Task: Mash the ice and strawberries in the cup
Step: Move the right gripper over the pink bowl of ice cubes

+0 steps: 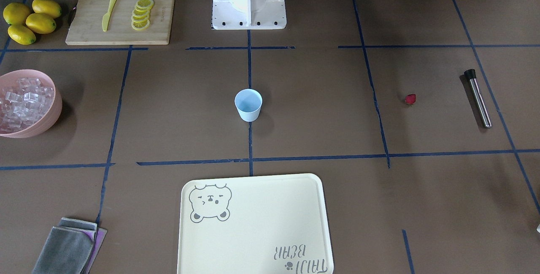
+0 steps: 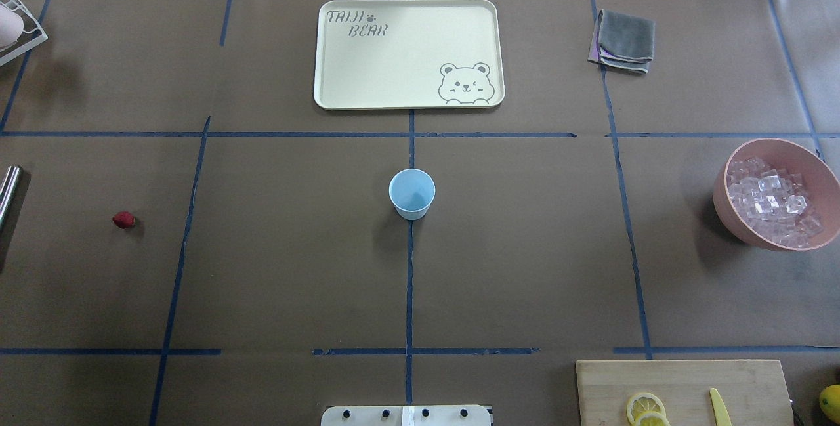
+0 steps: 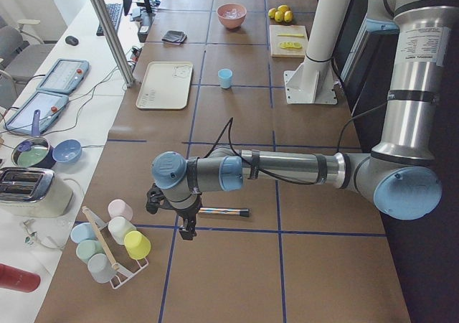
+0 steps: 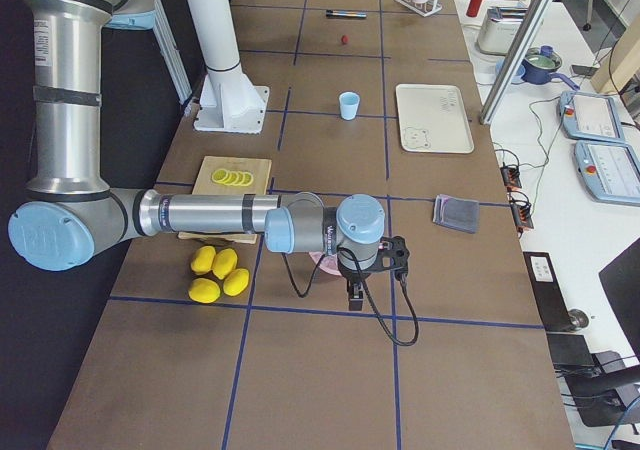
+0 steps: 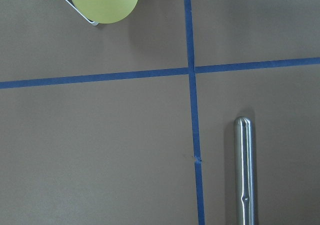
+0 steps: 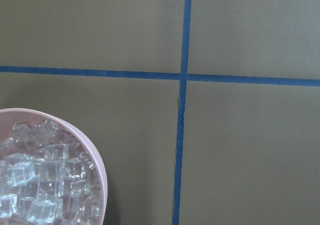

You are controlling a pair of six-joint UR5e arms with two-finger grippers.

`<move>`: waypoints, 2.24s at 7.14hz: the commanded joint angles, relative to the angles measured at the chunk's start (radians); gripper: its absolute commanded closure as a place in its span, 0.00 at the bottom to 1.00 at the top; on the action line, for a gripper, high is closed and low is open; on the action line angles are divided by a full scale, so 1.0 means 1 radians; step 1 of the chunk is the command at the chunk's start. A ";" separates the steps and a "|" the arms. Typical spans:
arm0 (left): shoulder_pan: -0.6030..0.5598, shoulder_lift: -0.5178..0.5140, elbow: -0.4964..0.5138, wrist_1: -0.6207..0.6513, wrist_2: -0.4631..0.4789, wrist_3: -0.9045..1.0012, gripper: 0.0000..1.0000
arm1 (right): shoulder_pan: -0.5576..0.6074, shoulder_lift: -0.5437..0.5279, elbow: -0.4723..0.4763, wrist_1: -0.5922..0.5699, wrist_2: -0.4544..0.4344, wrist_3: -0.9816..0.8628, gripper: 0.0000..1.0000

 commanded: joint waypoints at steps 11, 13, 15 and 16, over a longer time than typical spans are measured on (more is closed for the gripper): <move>-0.001 -0.004 -0.068 -0.001 -0.003 -0.068 0.00 | -0.155 0.056 0.147 0.099 -0.036 0.220 0.01; 0.000 -0.001 -0.083 -0.001 -0.005 -0.074 0.00 | -0.236 -0.010 0.244 0.111 -0.119 0.247 0.08; 0.000 -0.001 -0.089 0.000 -0.005 -0.074 0.00 | -0.305 -0.034 0.243 0.107 -0.146 0.258 0.18; 0.000 -0.003 -0.091 0.000 -0.006 -0.074 0.00 | -0.334 -0.035 0.238 0.104 -0.162 0.265 0.19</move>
